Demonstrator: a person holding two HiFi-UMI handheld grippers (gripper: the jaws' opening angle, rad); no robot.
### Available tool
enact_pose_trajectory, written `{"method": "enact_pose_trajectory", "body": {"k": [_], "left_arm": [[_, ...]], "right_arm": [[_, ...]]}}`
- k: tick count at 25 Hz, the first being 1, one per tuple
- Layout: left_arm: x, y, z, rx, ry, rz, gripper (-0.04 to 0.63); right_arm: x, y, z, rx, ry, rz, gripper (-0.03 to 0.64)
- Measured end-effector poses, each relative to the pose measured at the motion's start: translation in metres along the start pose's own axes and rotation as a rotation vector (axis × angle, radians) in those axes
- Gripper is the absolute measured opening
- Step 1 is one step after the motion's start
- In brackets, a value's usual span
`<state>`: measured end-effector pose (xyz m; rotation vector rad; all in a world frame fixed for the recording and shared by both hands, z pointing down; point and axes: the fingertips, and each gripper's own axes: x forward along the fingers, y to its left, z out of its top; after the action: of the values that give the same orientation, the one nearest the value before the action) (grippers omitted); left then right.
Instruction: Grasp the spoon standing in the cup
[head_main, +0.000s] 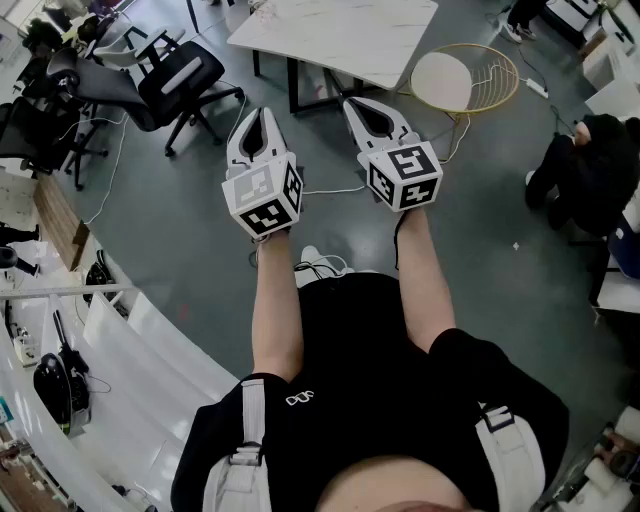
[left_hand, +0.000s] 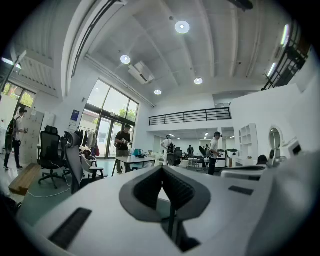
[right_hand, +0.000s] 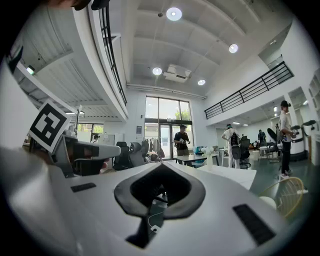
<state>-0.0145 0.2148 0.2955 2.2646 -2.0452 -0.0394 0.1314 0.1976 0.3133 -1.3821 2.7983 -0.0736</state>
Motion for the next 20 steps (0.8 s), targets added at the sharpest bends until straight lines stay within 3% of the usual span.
{"method": "enact_pose_trajectory", "body": {"k": [6,11,20], "left_arm": [[0.000,0.004,-0.006,-0.012,0.009,0.001,0.017],[0.002,0.008,-0.015,-0.022,0.027,-0.005,0.017],[0.018,0.031,-0.027,-0.051,0.053,-0.009,0.017]], "right_arm": [[0.001,0.004,-0.001,-0.004,-0.006,0.004,0.005],[0.001,-0.006,0.001,0.131,-0.063,-0.025,0.006],[0.023,-0.009,-0.015,0.149,-0.013,-0.056,0.006]]}}
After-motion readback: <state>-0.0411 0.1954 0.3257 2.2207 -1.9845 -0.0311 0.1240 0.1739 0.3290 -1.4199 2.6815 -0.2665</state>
